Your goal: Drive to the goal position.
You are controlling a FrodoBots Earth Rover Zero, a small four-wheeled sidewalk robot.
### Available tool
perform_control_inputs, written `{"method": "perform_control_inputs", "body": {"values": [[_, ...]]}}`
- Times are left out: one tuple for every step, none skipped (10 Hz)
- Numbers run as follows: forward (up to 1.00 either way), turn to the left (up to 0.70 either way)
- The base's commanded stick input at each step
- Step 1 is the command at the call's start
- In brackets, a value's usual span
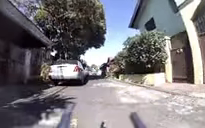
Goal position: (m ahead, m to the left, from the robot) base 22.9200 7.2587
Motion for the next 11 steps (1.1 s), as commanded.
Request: {"method": "perform_control_inputs", "body": {"values": [[1.0, 0.16], [1.0, 0.14], [1.0, 0.12], [1.0, 0.05], [1.0, 0.0], [1.0, 0.0], [1.0, 0.05], [1.0, 0.11], [1.0, 0.03], [1.0, 0.04], [1.0, 0.12]]}}
